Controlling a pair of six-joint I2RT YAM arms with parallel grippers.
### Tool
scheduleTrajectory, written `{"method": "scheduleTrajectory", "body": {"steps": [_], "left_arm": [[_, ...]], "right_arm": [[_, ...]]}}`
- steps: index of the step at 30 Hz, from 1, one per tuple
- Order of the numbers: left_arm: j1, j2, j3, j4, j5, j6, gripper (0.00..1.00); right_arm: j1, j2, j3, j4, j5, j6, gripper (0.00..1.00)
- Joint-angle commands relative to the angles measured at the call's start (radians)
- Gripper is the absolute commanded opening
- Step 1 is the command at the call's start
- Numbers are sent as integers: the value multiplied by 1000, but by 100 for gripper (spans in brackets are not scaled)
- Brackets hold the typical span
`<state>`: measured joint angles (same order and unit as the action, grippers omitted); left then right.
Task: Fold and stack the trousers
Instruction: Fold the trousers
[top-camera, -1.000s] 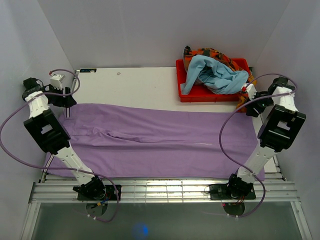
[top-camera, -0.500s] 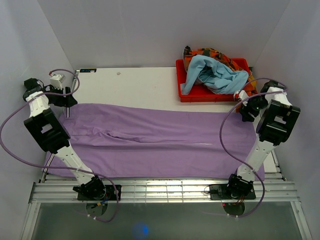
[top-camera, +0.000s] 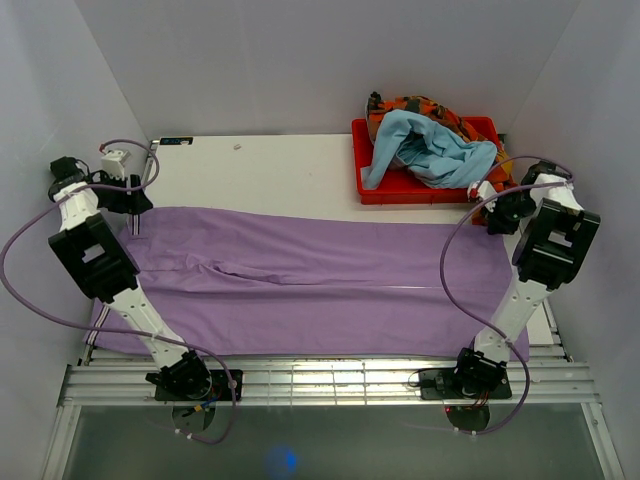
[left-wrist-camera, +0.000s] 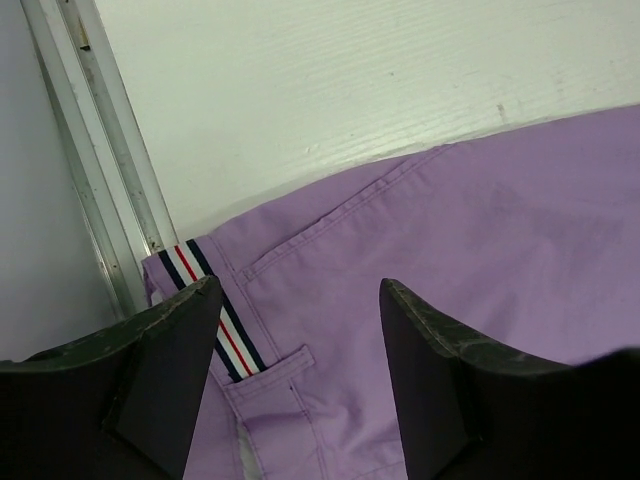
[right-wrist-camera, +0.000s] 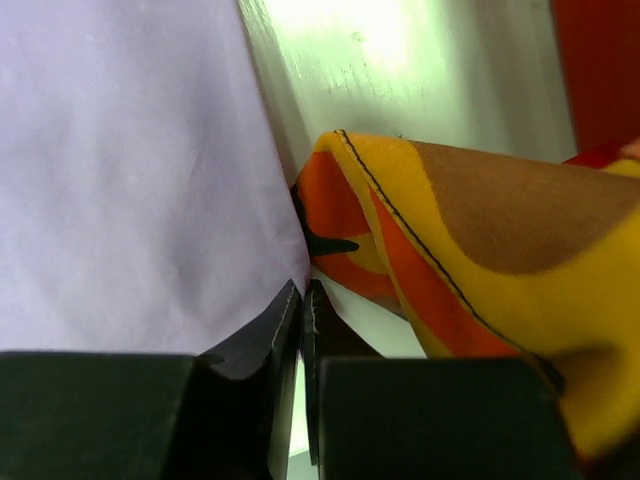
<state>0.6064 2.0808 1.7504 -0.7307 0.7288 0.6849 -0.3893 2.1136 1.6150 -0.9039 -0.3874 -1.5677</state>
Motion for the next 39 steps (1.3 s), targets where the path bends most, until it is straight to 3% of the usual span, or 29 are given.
{"method": "scheduleTrajectory", "body": {"steps": [1, 7, 12, 20, 26, 27, 31, 34, 35, 39], "left_arm": [[-2, 30, 60, 13, -19, 16, 75], [-23, 79, 118, -21, -80, 195, 71], [-46, 137, 169, -85, -121, 396, 79], [-46, 245, 261, -107, -109, 547, 79], [-63, 305, 264, -237, -94, 706, 76], [-65, 312, 264, -248, -104, 714, 74], [-71, 341, 273, -274, -115, 705, 47], [-76, 344, 316, -273, -108, 651, 20], [-76, 340, 334, -273, -101, 610, 3], [-69, 282, 402, -263, -57, 532, 0]], "right_arm": [[6, -95, 65, -85, -71, -9, 8], [6, -194, 13, -113, -80, -38, 8], [6, -273, -105, -67, -45, -57, 8], [6, -282, -130, -47, -28, -37, 8], [6, -273, -139, -35, -13, -32, 8], [6, -273, -139, -33, -13, -32, 8], [6, -264, -110, -23, -22, -20, 8], [1, -254, -55, -24, -31, 9, 8], [-2, -253, -41, -24, -36, 15, 8], [-25, -282, 9, -30, -76, 41, 8]]}}
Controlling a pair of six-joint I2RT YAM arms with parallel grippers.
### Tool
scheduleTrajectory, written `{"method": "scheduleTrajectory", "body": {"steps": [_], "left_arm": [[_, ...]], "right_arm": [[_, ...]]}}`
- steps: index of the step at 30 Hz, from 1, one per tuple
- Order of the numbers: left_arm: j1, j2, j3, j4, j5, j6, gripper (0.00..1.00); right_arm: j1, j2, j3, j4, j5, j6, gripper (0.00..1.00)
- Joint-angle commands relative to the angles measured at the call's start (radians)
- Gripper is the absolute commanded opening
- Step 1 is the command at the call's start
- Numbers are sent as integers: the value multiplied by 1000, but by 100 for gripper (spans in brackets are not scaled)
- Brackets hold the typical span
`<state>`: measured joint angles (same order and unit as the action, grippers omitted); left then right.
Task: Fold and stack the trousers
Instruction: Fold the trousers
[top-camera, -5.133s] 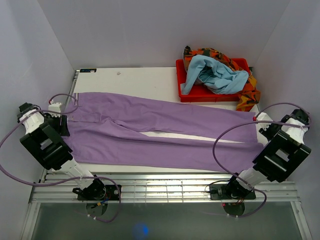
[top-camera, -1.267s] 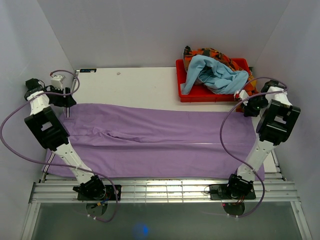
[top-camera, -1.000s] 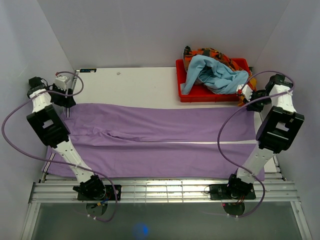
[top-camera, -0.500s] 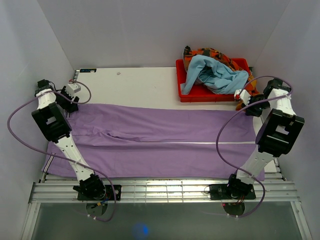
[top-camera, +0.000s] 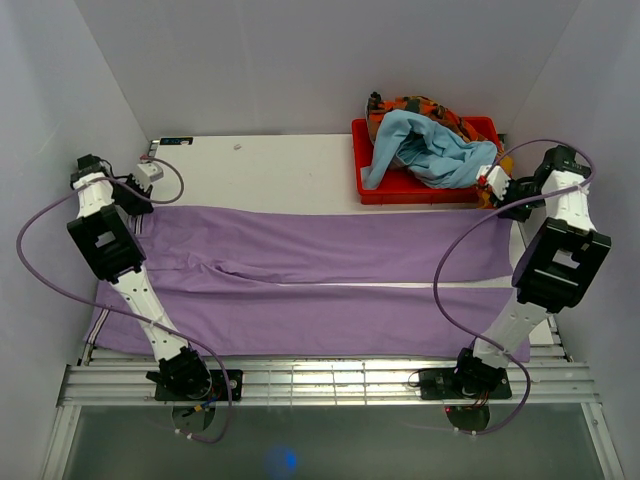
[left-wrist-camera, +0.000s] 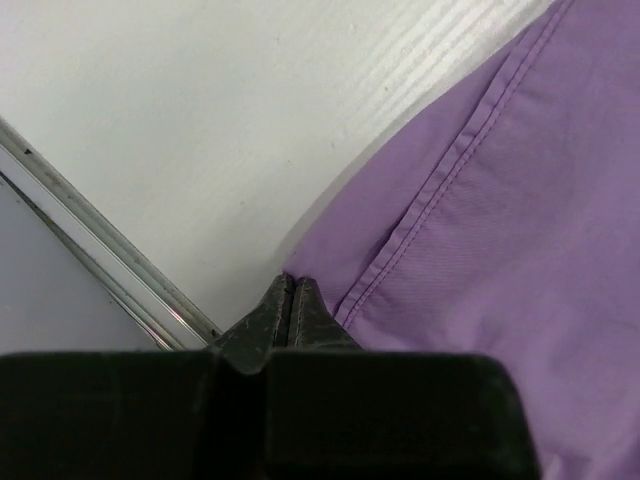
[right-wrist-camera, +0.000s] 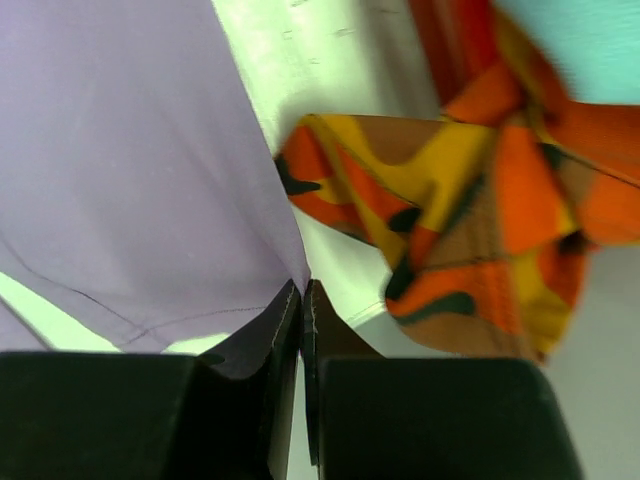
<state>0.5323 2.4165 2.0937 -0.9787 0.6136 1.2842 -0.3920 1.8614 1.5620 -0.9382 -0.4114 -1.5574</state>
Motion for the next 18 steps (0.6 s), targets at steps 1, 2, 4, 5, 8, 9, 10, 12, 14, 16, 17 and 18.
{"method": "scheduleTrajectory", "body": {"steps": [1, 2, 4, 5, 8, 9, 10, 12, 14, 16, 17, 18], "left_arm": [[6, -74, 58, 10, 73, -84, 0], [11, -95, 54, 21, 87, -92, 0], [21, -173, 13, 79, 109, -137, 0], [24, -204, -7, 100, 135, -147, 0], [46, -331, -120, 164, 178, -163, 0], [52, -368, -156, 181, 192, -167, 0], [70, -438, -191, 205, 205, -155, 0], [112, -515, -311, 256, 247, -152, 0], [147, -626, -424, 273, 282, -131, 0], [211, -693, -492, 276, 333, -88, 0], [237, -750, -521, 261, 351, -60, 0], [265, -775, -570, 241, 368, -27, 0]], "right_arm": [[-25, -40, 72, 3, -61, 33, 8], [-30, -65, 73, 3, -69, 33, 8], [-41, -93, 64, 1, -86, 28, 8], [-44, -125, 56, 1, -92, 25, 8], [-62, -186, 24, 1, -104, 8, 8], [-76, -203, 15, -5, -118, 0, 8], [-85, -217, 7, -11, -124, -10, 8], [-114, -267, -19, -25, -147, -39, 8], [-140, -316, -37, -53, -165, -90, 8], [-183, -364, -49, -106, -188, -128, 8], [-201, -379, -57, -128, -197, -154, 8], [-235, -398, -81, -149, -207, -209, 8]]}}
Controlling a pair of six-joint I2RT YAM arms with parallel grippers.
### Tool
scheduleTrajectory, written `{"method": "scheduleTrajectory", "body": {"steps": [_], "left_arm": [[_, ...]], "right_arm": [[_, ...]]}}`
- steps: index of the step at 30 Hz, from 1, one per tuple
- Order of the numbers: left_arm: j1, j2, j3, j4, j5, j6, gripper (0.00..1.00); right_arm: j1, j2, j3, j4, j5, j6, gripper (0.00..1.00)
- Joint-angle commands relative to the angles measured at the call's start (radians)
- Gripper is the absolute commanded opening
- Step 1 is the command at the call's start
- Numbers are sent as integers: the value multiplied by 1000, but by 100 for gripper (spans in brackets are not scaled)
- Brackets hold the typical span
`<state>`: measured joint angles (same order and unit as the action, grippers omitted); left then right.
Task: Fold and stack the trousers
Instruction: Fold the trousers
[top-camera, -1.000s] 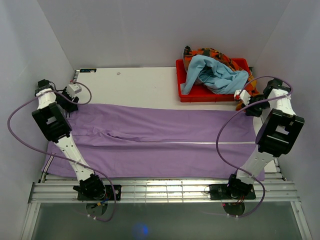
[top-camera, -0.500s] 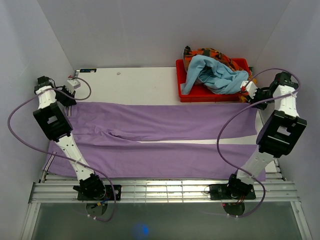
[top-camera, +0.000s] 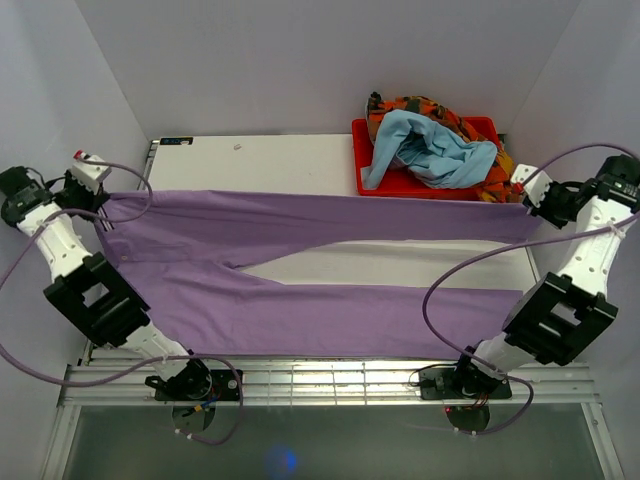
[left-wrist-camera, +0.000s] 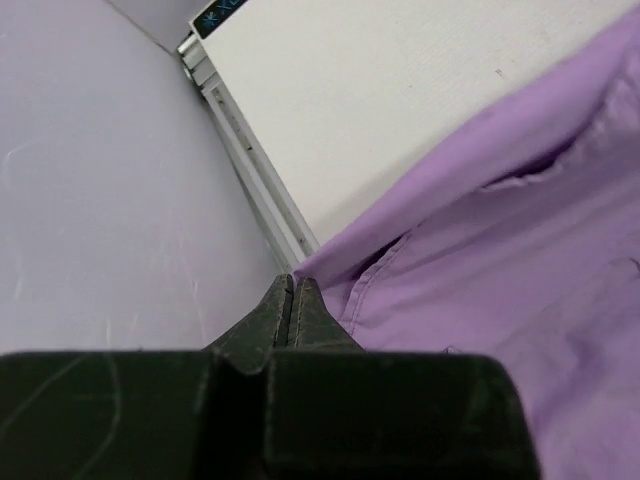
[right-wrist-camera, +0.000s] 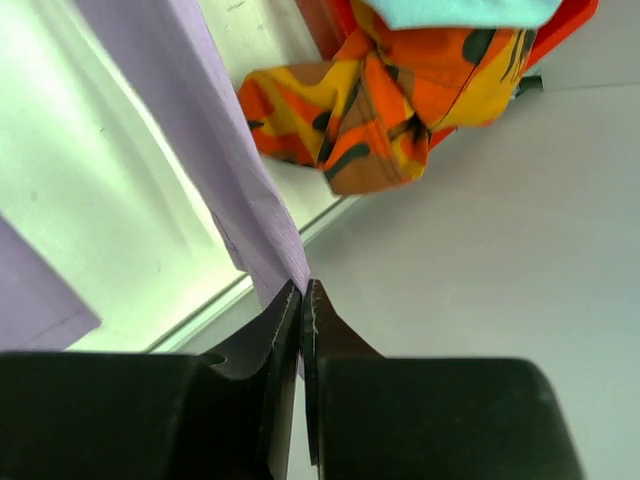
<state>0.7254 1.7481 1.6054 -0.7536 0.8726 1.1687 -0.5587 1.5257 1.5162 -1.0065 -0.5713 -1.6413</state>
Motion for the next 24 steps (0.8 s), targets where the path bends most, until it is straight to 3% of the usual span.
{"method": "scheduleTrajectory", "body": {"steps": [1, 6, 9, 11, 16, 22, 24], "left_arm": [[130, -128, -105, -37, 141, 121, 0], [334, -219, -228, -341, 201, 478, 0], [469, -207, -312, -501, 140, 732, 0], [548, -174, -372, -535, 67, 816, 0], [674, -111, -479, -478, -55, 928, 0], [655, -142, -692, -224, -187, 901, 0], [623, -159, -748, -141, -211, 815, 0]], "right_arm": [[-87, -81, -54, -121, -48, -161, 8], [-235, -209, -223, -219, 17, -395, 8], [-327, -257, -370, -245, 109, -543, 8], [-374, -271, -464, -250, 154, -623, 8], [-484, -253, -605, -204, 277, -712, 8], [-468, -294, -868, 47, 359, -700, 8], [-445, -303, -948, 133, 364, -663, 8]]}}
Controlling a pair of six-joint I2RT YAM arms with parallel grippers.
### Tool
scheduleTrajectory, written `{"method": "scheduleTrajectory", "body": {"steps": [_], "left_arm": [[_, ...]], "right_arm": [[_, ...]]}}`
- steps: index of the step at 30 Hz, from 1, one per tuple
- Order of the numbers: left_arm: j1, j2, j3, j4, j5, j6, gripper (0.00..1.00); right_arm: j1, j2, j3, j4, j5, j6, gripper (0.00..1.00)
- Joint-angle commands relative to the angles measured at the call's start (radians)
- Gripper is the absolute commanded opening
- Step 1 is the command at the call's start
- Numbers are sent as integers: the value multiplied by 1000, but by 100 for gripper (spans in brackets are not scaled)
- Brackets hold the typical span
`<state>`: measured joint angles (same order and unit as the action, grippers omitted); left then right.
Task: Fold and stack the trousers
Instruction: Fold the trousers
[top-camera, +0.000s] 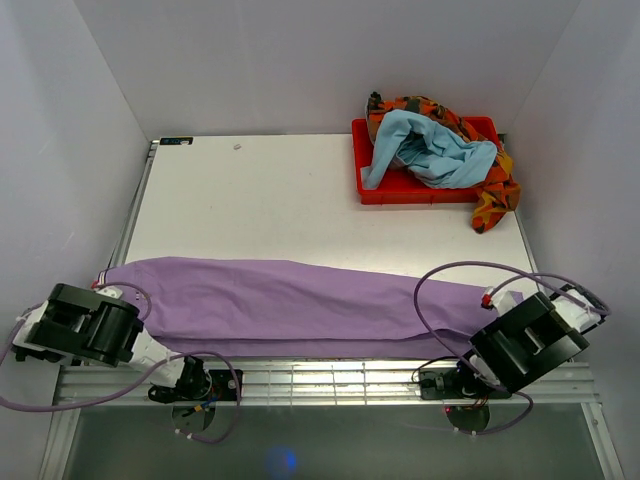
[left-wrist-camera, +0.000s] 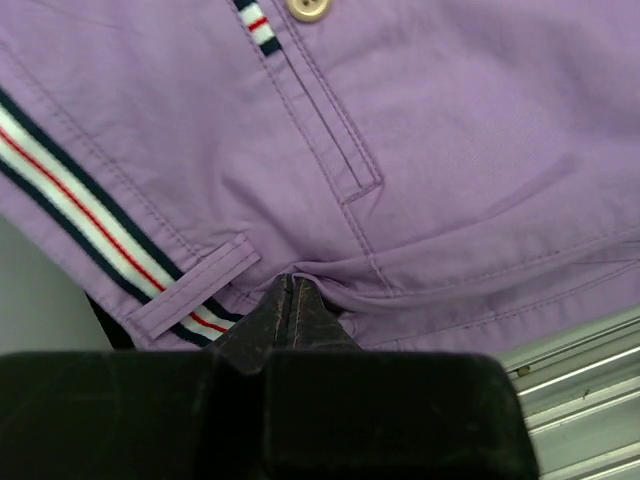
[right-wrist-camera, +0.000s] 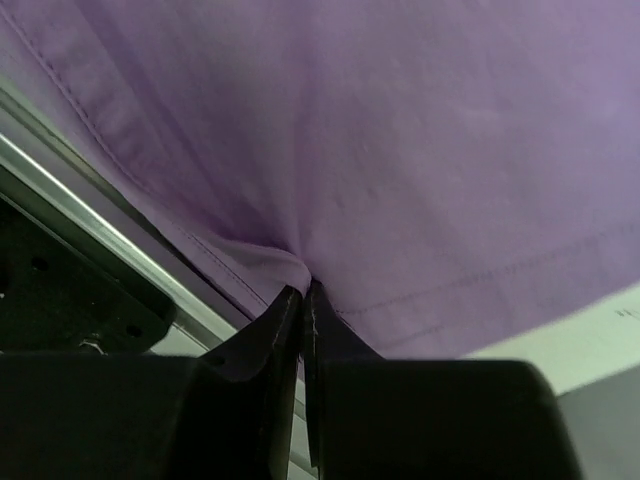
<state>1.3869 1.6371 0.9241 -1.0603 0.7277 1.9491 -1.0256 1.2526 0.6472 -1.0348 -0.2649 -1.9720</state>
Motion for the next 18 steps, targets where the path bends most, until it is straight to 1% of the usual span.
{"method": "scheduleTrajectory", "body": {"steps": [1, 2, 4, 5, 6, 7, 8, 9, 11, 12, 16, 18], "left_arm": [[-81, -54, -77, 181, -92, 1, 0], [-100, -59, -86, 198, -96, -69, 0], [-175, -72, -102, 247, -105, -154, 0], [-205, -75, -102, 266, -111, -252, 0], [-266, -72, -100, 298, -116, -304, 0], [-299, -69, -91, 309, -122, -352, 0], [-330, -63, -84, 318, -134, -396, 0], [-388, -59, -74, 338, -140, -485, 0], [-440, -31, -38, 353, -160, -570, 0], [-478, -19, -19, 356, -163, -640, 0], [-526, 61, 94, 352, -177, -791, 0], [-528, 101, 152, 336, -180, -822, 0]], "right_arm": [[35, -28, -92, 192, 55, -314, 8], [47, -12, -95, 238, 50, -288, 8], [107, 37, -63, 265, 39, -171, 8], [125, 57, -43, 281, 33, -131, 8], [165, 82, -20, 289, 30, -96, 8], [186, 123, 26, 297, 27, -24, 8], [205, 143, 49, 306, 24, 10, 8], [237, 163, 75, 314, 18, 36, 8], [268, 212, 147, 317, 9, 108, 8], [294, 228, 170, 317, 1, 128, 8], [344, 278, 253, 326, -7, 189, 8], [361, 284, 285, 323, -13, 206, 8]]}}
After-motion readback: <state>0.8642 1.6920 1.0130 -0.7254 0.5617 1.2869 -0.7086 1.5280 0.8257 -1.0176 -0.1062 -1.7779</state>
